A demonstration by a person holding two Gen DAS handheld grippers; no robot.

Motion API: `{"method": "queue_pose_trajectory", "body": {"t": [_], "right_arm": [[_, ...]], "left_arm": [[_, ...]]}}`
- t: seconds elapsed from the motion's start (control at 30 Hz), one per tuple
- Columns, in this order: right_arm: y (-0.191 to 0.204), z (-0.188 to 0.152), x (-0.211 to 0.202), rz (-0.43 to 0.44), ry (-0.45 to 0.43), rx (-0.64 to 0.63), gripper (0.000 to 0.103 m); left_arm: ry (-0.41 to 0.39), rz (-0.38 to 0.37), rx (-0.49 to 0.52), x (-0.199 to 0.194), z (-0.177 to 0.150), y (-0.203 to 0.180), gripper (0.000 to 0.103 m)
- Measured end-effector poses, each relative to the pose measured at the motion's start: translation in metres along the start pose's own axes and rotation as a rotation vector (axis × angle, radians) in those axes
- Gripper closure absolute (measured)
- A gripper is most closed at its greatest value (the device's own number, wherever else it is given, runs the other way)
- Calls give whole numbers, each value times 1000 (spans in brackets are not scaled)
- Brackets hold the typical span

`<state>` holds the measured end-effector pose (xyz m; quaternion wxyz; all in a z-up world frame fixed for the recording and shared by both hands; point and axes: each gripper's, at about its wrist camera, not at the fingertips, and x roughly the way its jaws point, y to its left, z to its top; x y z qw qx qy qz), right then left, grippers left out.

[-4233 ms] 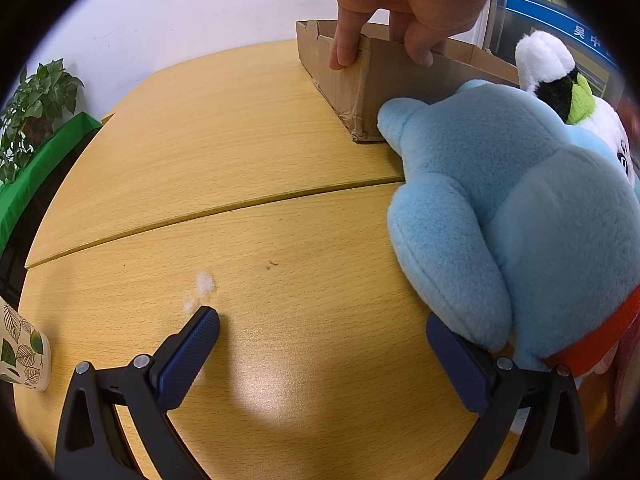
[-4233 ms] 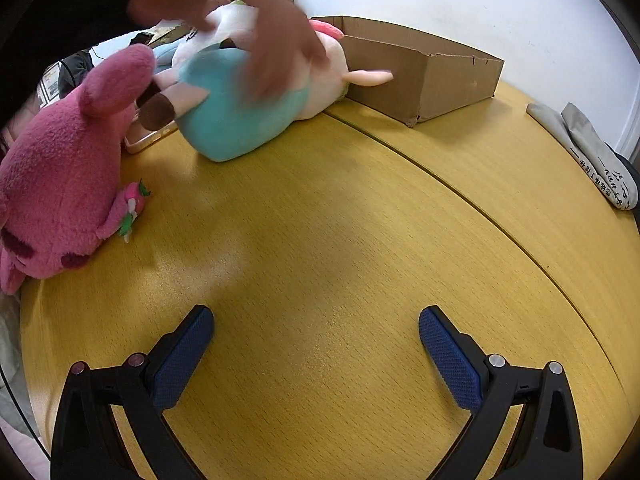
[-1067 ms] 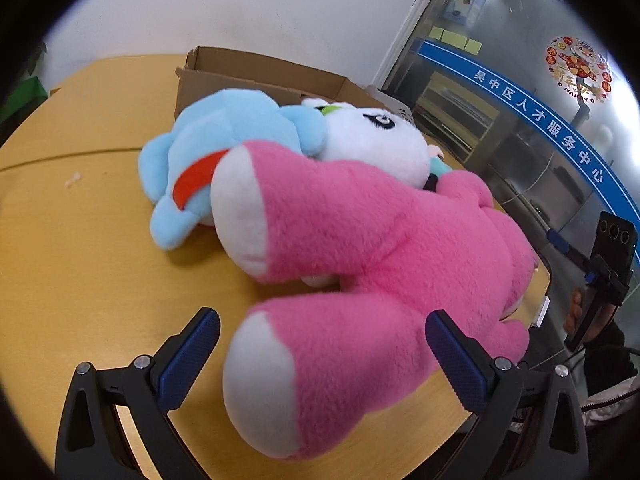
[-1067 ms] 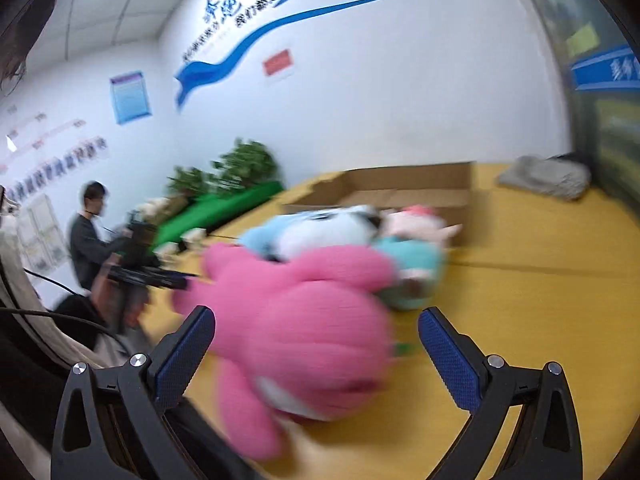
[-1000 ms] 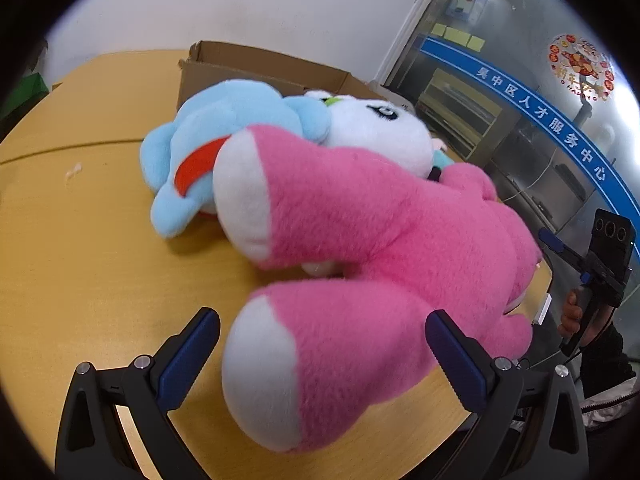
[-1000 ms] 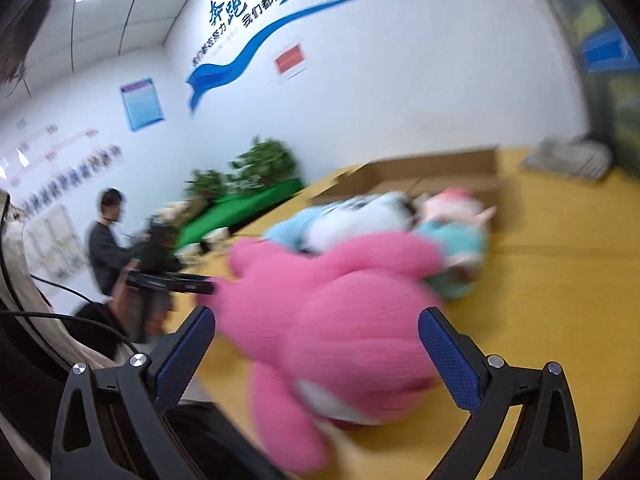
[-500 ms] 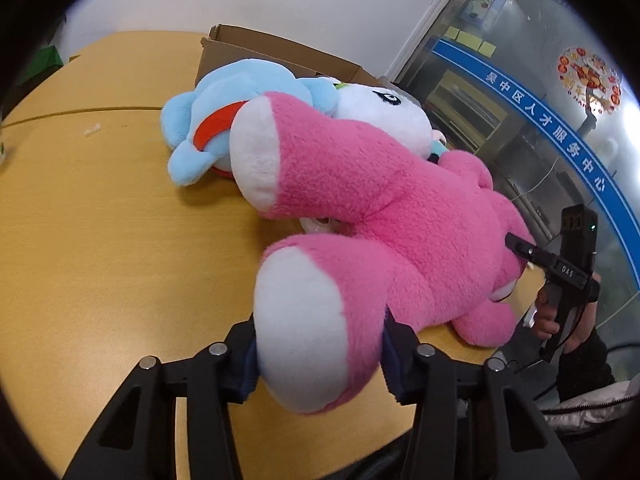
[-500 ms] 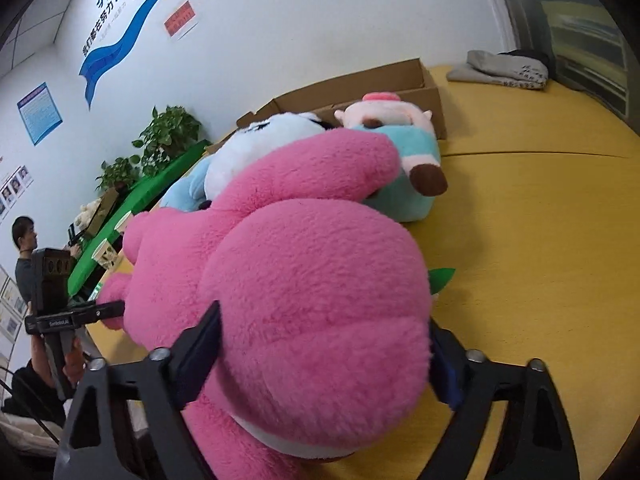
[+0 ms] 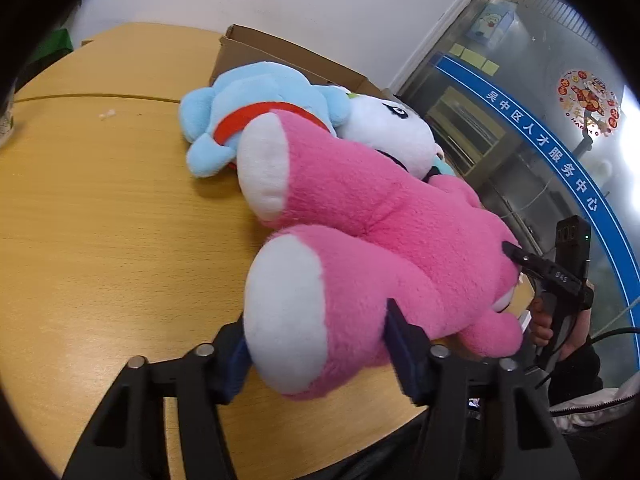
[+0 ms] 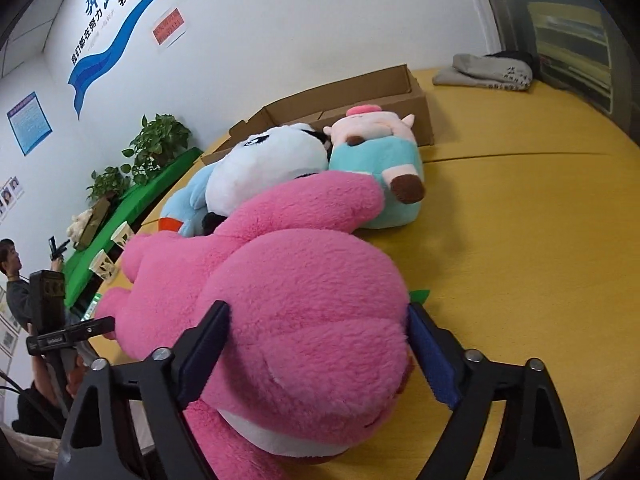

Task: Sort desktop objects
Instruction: 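Lift the pink bear with both grippers over the cardboard box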

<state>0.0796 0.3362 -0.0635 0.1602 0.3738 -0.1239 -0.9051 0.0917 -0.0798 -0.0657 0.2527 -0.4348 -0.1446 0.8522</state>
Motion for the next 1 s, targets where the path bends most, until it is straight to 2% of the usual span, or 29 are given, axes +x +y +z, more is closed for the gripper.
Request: {"method": "queue_pose_trajectory", "body": {"t": [0.1,0.17,0.33,0.47,0.6,0.67,0.73,0.87,1.0], "right_arm": [[7,-1,1,-22,7,-25,39],[11,0,-8,-20,-12,-13,51],[31,14,-47,-16,-98,-44,55],[44,49,-75,-2,-187,-93,55],[54,103,-87,14,-294,-166,54],[59,133,-89,21,-343,-202,54],[60,176,-79,28,-385,-231,54],[58,259,-51,27,-450,-282,54],[42,346,12,15,-450,-276,54]], "left_arm": [[-6,-26,-12,-3,2,4,60],[-12,-31,-7,-9,3,0,64],[-55,-33,63,-37,20,-29,66],[-137,-42,136,-62,60,-50,66],[-221,-32,234,-77,123,-64,66],[-255,-12,286,-75,166,-67,66],[-272,-1,319,-68,210,-66,66],[-301,26,367,-45,301,-64,66],[-283,57,350,6,381,-51,66]]}}
